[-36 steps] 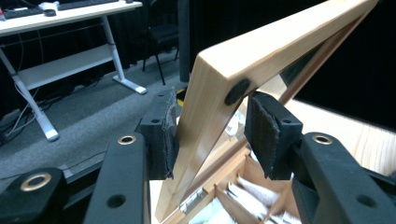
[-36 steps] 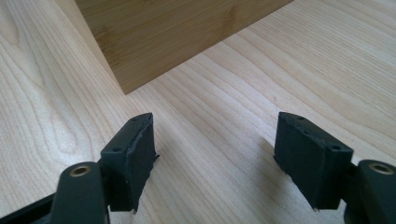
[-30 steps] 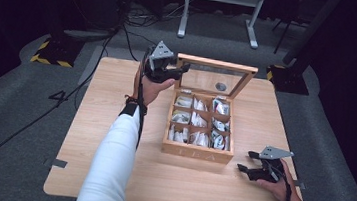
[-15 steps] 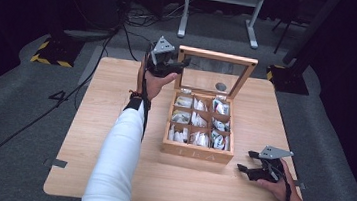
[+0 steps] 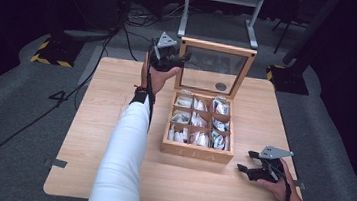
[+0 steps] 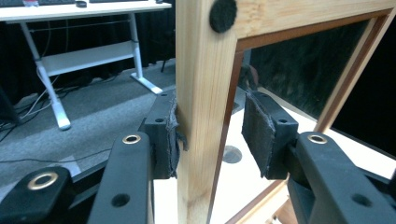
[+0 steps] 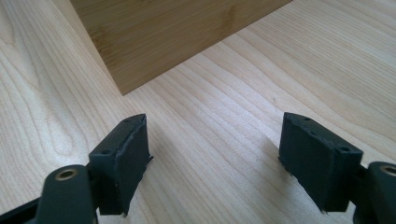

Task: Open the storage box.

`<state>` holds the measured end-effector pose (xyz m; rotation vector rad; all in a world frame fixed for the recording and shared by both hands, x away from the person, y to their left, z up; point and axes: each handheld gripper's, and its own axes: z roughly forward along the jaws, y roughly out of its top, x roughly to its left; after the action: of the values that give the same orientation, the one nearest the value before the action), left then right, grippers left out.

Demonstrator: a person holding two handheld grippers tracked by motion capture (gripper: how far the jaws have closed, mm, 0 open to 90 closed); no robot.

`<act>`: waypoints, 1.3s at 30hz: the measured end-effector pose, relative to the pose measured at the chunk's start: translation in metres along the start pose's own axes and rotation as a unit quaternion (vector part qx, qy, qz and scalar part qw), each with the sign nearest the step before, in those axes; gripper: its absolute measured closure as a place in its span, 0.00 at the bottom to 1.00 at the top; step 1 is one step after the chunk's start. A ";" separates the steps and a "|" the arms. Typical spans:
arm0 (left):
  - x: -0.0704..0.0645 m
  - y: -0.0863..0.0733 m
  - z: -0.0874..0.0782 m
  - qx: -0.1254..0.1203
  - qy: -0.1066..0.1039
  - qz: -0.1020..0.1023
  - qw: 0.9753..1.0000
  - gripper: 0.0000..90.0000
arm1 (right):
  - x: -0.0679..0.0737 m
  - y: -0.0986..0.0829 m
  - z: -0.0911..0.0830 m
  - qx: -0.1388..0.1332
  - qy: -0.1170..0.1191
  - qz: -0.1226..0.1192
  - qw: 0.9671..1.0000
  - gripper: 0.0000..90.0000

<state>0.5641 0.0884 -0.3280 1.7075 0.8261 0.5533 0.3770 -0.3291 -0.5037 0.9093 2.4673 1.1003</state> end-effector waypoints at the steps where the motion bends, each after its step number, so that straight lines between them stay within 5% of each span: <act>1: 0.000 0.000 0.002 0.004 0.006 0.003 1.000 0.63 | 0.000 0.000 0.000 0.000 0.000 0.000 1.000 0.27; 3: -0.001 0.002 0.008 0.016 0.023 0.013 1.000 0.62 | 0.000 0.000 0.000 -0.001 0.000 0.002 1.000 0.27; 24: 0.007 -0.018 0.035 0.063 0.051 0.002 0.997 0.61 | 0.000 0.001 0.001 0.000 -0.001 0.003 1.000 0.26; 39: 0.011 -0.041 0.046 0.111 0.048 0.009 0.993 0.61 | 0.000 0.000 0.001 0.001 -0.001 0.002 1.000 0.26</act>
<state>0.5937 0.0738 -0.3811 1.9036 0.9705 0.5762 0.3774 -0.3283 -0.5038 0.9156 2.4661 1.0993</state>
